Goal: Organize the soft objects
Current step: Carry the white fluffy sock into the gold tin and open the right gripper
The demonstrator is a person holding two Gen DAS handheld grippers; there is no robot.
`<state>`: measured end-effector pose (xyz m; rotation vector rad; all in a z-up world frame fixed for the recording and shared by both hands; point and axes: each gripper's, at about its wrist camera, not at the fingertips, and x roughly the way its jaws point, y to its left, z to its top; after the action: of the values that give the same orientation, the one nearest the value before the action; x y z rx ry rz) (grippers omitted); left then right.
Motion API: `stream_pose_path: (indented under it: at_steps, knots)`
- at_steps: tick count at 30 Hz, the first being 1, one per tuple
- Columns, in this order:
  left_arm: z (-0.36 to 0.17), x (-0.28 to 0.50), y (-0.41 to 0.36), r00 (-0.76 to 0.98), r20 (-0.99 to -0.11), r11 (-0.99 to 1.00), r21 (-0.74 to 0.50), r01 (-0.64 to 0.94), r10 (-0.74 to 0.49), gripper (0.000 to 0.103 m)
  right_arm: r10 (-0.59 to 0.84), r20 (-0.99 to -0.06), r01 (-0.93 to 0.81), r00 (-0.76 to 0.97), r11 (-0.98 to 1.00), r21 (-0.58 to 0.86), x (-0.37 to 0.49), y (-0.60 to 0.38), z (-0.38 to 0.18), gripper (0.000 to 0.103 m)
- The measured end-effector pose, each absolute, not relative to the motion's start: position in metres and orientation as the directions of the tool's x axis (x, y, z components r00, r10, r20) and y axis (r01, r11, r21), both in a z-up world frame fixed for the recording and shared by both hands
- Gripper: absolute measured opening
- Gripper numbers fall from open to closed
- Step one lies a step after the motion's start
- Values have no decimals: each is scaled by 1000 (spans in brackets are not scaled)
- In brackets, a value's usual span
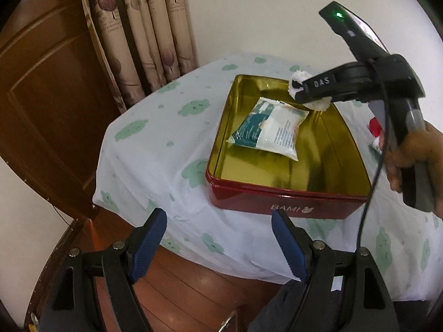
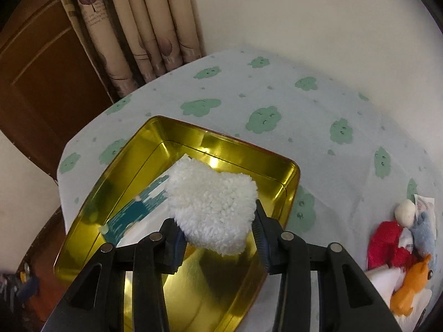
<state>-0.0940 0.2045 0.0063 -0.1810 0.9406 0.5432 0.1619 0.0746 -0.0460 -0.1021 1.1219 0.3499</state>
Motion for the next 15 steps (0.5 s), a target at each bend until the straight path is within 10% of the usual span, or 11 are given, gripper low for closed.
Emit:
stream_pose_path:
  at_steps: [10, 15]
  knots:
    - [-1, -90, 204, 445, -828, 862, 87, -499, 341, 80, 209, -903, -326, 376, 942, 82, 169, 82, -62, 44]
    - [-4, -89, 203, 439, -834, 866, 89, -492, 335, 80, 216, -894, -318, 393, 944, 89, 171, 81, -61, 64]
